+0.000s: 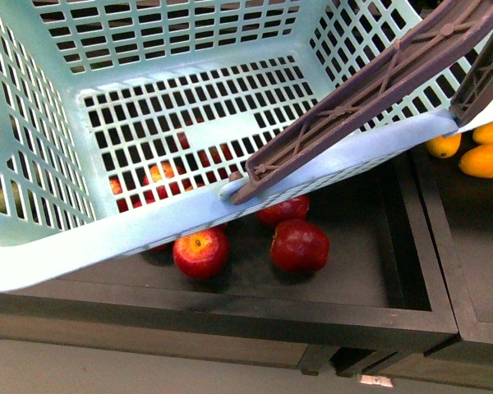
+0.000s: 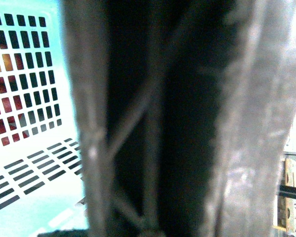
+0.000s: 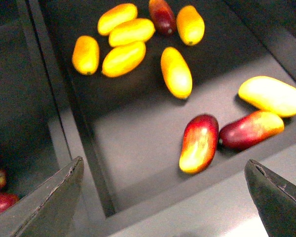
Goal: Pick mango and avocado into basket
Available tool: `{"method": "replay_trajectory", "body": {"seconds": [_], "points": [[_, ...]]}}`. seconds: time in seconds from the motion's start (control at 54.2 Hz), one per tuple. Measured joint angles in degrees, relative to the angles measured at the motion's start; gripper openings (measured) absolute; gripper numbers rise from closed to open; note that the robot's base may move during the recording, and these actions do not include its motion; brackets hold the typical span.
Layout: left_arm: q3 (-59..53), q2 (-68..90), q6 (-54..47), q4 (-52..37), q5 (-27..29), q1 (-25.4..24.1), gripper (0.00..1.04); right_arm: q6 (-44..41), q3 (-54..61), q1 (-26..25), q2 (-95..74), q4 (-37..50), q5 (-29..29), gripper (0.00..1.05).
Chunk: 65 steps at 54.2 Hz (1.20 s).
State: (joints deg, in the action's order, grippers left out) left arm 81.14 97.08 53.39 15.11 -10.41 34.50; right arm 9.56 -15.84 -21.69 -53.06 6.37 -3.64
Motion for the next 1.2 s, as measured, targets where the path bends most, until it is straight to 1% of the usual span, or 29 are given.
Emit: {"method": "replay_trajectory", "body": {"seconds": [0.055,0.074,0.111,0.148,0.221,0.332,0.535,1.014,1.199], "points": [[0.0,0.0,0.0,0.0,-0.2,0.0,0.13,-4.1,-2.5,-1.8,-9.6,8.0,3.0,0.96],[0.0,0.0,0.0,0.0,-0.2,0.0,0.13,-6.5,-4.0,-2.6,-14.8,11.9,3.8,0.96],[0.0,0.0,0.0,0.0,-0.2,0.0,0.13,-9.7,-6.8,-3.8,-22.4,17.0,3.9,0.96],[0.0,0.0,0.0,0.0,-0.2,0.0,0.13,-12.4,-9.5,-4.9,-28.5,19.6,3.8,0.96],[0.0,0.0,0.0,0.0,-0.3,0.0,0.13,-15.3,-14.6,-6.5,-38.0,21.5,3.7,0.96],[0.0,0.0,0.0,0.0,-0.2,0.0,0.13,-21.0,-23.0,-8.2,-51.7,20.5,2.6,0.96],[0.0,0.0,0.0,0.0,-0.2,0.0,0.13,-25.6,-34.2,-8.8,-66.7,15.6,1.7,0.96],[0.0,0.0,0.0,0.0,-0.2,0.0,0.13,-24.3,-51.3,-8.1,-82.8,9.5,0.8,0.96],[0.0,0.0,0.0,0.0,-0.2,0.0,0.13,-23.7,-59.1,-6.4,-88.0,7.3,0.6,0.96]]}}
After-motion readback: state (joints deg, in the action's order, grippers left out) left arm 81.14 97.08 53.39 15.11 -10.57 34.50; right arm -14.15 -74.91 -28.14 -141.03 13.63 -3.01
